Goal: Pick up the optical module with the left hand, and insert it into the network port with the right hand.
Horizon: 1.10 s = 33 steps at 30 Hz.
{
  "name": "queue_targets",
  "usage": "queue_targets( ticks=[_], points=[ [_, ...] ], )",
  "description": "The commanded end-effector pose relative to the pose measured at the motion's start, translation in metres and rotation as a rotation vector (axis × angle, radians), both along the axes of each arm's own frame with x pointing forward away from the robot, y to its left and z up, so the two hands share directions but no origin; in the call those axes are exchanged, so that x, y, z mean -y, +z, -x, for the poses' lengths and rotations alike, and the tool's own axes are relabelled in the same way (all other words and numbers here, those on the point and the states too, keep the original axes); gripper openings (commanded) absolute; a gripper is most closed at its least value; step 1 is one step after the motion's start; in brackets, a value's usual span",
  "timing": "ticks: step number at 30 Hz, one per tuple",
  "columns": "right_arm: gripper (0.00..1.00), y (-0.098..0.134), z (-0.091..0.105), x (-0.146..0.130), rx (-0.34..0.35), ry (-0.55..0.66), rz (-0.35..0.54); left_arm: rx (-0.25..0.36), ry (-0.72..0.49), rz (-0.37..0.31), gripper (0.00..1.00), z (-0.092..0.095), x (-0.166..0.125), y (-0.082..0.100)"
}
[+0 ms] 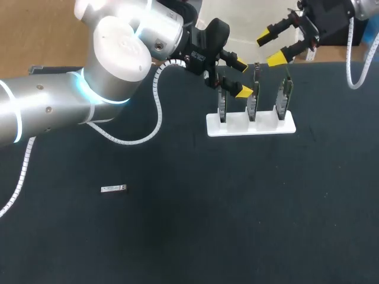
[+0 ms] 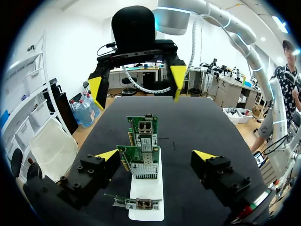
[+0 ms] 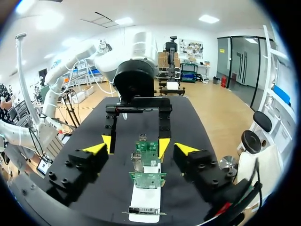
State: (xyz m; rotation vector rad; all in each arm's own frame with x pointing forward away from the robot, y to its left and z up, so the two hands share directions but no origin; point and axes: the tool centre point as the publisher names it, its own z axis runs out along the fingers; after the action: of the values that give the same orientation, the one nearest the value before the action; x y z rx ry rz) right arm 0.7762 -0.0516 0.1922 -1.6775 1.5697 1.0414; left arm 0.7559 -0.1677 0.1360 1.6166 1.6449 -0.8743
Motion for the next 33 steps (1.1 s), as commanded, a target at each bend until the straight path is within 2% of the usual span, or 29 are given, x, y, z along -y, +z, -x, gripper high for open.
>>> queue_targets(
  ticks=[1, 16, 33],
  points=[
    [0.0, 0.0, 0.008, -0.003, 0.015, -0.012, 0.003, 0.002, 0.005, -0.002, 1.0, 0.002, 0.0, 0.0],
    [0.0, 0.004, 0.003, -0.016, 0.032, -0.01, -0.006, 0.002, 0.005, -0.002, 1.0, 0.002, 0.0, 0.0],
    [0.0, -0.011, 0.006, -0.018, -0.003, -0.007, 0.02, 0.002, 0.005, -0.002, 1.0, 0.002, 0.0, 0.0]
  ],
)
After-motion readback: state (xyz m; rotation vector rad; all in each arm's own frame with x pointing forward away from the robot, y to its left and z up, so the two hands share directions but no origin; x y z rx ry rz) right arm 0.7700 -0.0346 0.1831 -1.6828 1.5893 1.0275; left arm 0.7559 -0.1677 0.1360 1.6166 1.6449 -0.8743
